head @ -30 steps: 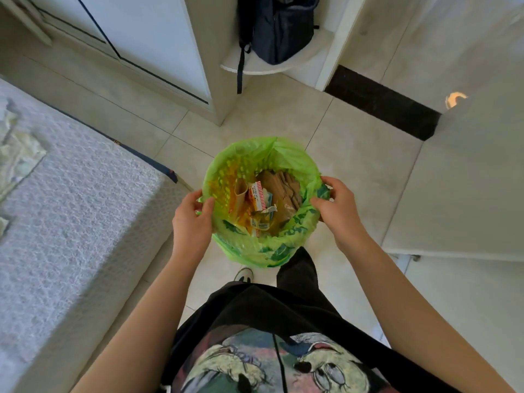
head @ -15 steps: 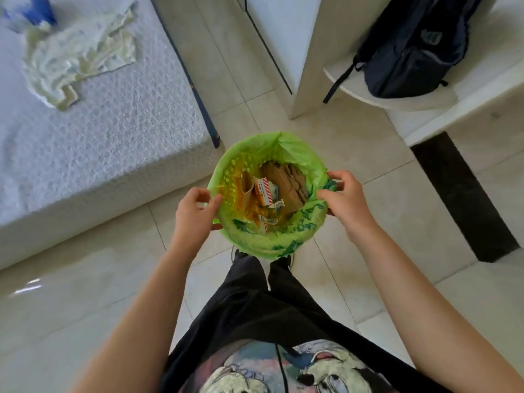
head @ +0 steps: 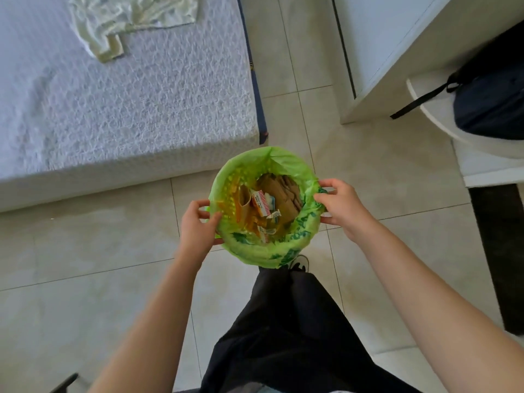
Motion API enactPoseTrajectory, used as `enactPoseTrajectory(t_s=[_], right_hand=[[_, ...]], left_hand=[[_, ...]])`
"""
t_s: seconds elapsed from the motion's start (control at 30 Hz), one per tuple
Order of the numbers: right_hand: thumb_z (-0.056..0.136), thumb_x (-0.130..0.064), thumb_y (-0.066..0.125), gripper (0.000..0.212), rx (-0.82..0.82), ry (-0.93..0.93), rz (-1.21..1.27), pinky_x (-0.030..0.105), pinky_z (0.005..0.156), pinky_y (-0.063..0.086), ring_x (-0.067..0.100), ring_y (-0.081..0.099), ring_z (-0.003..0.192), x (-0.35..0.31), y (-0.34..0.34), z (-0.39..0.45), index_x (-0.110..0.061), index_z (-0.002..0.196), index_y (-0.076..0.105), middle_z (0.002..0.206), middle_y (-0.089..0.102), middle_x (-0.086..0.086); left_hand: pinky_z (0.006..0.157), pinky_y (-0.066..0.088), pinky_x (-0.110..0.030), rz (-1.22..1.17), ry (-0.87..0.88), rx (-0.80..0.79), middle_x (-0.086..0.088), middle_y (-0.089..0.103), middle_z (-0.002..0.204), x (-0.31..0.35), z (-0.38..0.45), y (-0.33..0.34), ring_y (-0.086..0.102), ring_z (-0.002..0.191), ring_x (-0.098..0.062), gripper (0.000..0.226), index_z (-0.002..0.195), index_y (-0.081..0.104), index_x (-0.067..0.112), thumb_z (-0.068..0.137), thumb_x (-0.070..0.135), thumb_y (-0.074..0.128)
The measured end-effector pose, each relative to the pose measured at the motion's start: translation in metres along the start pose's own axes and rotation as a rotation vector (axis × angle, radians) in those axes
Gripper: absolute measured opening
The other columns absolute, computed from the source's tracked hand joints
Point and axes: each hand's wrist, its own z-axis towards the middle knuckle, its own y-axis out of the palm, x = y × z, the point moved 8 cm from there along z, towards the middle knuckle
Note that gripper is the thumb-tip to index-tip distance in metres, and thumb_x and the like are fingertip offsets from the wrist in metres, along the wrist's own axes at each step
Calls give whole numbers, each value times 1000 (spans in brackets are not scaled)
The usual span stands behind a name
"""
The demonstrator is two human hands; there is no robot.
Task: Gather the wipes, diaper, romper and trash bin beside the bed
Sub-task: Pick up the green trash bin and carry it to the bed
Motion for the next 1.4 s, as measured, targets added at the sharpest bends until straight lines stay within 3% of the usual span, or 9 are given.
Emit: enactPoseTrajectory(t_s=[0.3,0.5,0.63,0.73,0.87,1.07,1.2,1.27,1.4], right_hand=[[91,-7,55,25,-48,4,-255,41,69,61,18,66,82,26,73,137,-24,109,52,95,59,-2],[91,-3,53,23,-102,37,-302,36,64,60,16,64,82,78,120,243,-20,107,51,96,58,0],[92,1,53,25,-153,62,-344,28,57,57,11,60,81,125,151,303,-18,108,50,100,55,1],[91,0,54,25,-165,90,-344,31,60,57,12,59,79,151,168,344,-18,108,50,100,55,2],[90,-3,55,24,-137,189,-272,31,56,50,12,58,78,191,192,397,-17,110,53,91,57,0],[89,-6,57,24,-110,171,-340,37,63,54,12,58,75,228,216,449,-20,109,53,90,58,2],[88,-9,52,20,-77,93,-451,37,61,58,21,64,78,237,225,462,-23,102,49,96,60,7],[89,-12,48,17,-81,56,-518,44,68,61,28,65,83,239,229,463,-24,99,45,96,60,9],[90,-13,47,16,-90,20,-562,50,75,60,30,65,87,236,232,461,-23,102,44,98,58,8]], left_hand=[[51,60,-34,-18,-142,61,-16,57,108,-78,116,22,68,84,-26,19,112,49,16,95,13,57],[54,60,-36,-52,-240,113,-13,56,106,-158,200,55,66,88,-26,22,116,48,15,95,14,56],[52,59,-35,-80,-297,150,-5,54,92,-214,249,79,65,80,-21,22,118,46,14,97,15,53],[60,60,-43,-77,-326,150,-5,53,85,-248,284,95,64,75,-23,20,116,44,15,97,16,52],[57,60,-43,-62,-356,145,-8,57,83,-296,326,116,67,72,-27,19,114,43,14,97,13,51],[63,60,-50,-15,-404,138,-21,61,103,-341,367,131,69,83,-37,19,112,42,15,97,11,51],[60,60,-48,124,-377,155,-18,65,97,-351,384,133,70,72,-34,20,109,41,19,92,13,50],[65,59,-49,197,-358,176,-15,65,94,-351,387,133,69,72,-36,22,109,41,20,89,16,49],[67,59,-50,155,-381,182,-16,63,96,-356,387,133,67,76,-38,24,112,41,20,91,17,51]])
